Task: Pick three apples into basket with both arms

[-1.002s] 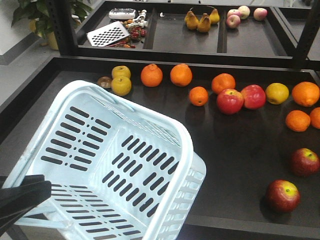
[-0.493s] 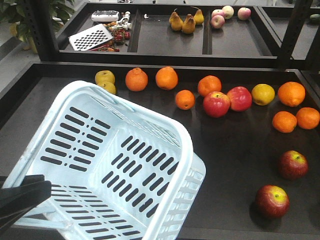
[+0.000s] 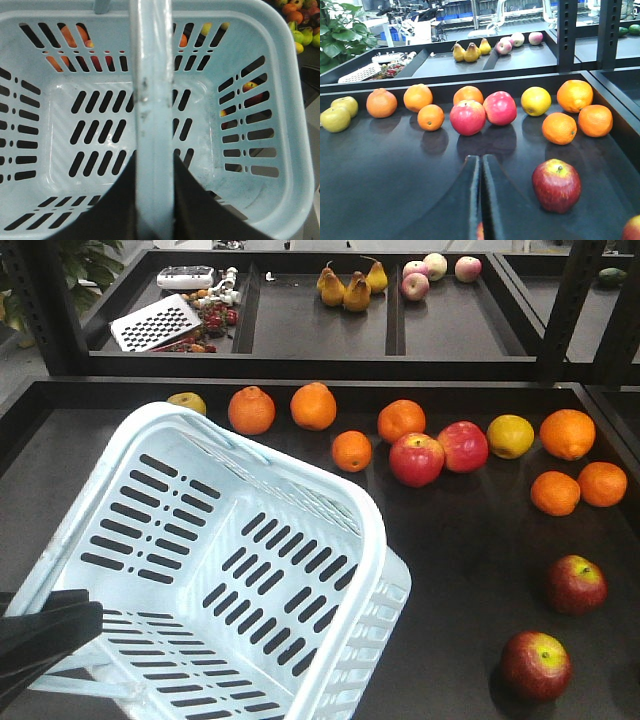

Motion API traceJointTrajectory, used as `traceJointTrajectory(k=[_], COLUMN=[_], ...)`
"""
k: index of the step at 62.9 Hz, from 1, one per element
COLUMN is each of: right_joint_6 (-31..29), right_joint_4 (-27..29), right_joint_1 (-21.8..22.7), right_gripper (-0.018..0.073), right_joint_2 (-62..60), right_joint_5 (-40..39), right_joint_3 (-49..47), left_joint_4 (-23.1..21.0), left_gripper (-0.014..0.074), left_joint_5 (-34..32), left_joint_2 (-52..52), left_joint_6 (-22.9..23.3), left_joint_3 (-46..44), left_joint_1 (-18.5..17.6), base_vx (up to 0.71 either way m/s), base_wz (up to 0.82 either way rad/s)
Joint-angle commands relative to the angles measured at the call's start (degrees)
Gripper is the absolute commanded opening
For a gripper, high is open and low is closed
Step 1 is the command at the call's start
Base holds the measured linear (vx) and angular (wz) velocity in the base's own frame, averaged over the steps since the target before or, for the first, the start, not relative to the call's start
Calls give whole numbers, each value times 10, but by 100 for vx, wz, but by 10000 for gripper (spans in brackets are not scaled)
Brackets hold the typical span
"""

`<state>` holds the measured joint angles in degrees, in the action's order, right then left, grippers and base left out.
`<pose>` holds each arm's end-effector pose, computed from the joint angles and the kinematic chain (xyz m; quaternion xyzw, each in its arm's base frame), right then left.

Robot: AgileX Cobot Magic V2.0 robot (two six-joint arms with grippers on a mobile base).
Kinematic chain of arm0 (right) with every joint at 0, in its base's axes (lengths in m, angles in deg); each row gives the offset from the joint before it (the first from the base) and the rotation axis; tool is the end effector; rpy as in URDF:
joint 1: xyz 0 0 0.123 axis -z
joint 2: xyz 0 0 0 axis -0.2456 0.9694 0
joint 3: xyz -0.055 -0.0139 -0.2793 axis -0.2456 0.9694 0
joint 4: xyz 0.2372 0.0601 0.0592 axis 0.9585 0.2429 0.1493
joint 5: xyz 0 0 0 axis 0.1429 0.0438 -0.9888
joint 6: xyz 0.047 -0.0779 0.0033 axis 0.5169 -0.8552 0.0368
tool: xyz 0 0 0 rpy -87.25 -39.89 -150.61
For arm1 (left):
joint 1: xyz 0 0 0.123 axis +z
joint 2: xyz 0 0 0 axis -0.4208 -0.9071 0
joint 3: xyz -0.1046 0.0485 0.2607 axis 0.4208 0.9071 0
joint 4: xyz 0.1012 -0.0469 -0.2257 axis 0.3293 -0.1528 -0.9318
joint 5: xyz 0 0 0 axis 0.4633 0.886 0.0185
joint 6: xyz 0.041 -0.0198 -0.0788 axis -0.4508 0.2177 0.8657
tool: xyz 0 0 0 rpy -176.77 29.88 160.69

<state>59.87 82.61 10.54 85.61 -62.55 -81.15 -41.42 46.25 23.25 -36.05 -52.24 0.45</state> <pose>0.0562 0.0017 0.1883 0.0143 0.7441 0.0410 0.6666 0.0899 -0.0787 0.3339 0.2498 0.7920 -0.2877 0.4770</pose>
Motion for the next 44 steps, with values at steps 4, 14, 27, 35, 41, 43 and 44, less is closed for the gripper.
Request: traceJointTrajectory(k=[4,14,27,35,41,43,44], right_joint_6=[0,0,0,0,0,0,0], right_joint_4=[-7,-7,-7,-7,-7,-7,-7], right_joint_1=[4,4,4,4,4,4,4], right_gripper=[-7,-7,-7,-7,-7,-7,-7], right_joint_2=[-7,-7,-7,-7,-7,-7,-7], right_joint_5=[-43,-43,-43,-43,-43,-43,-43], right_joint_3=[8,8,8,8,8,8,8], left_joint_4=[-27,-27,-27,-27,-27,-27,-27], left_gripper=[-6,-6,-6,-6,-6,-6,-6], left_joint_5=[-48,-48,-48,-48,-48,-48,-48], left_joint_2=[1,1,1,1,1,1,1], left_joint_6=[2,2,2,2,2,2,2], left_joint_3=[-17,-17,-17,-17,-17,-17,-17], left_joint_1=[-2,-2,-2,-2,-2,-2,-2], base_vx=[9,10,10,10,9,7,7], base_wz=[-5,-4,-3,-3,-3,-3,-3])
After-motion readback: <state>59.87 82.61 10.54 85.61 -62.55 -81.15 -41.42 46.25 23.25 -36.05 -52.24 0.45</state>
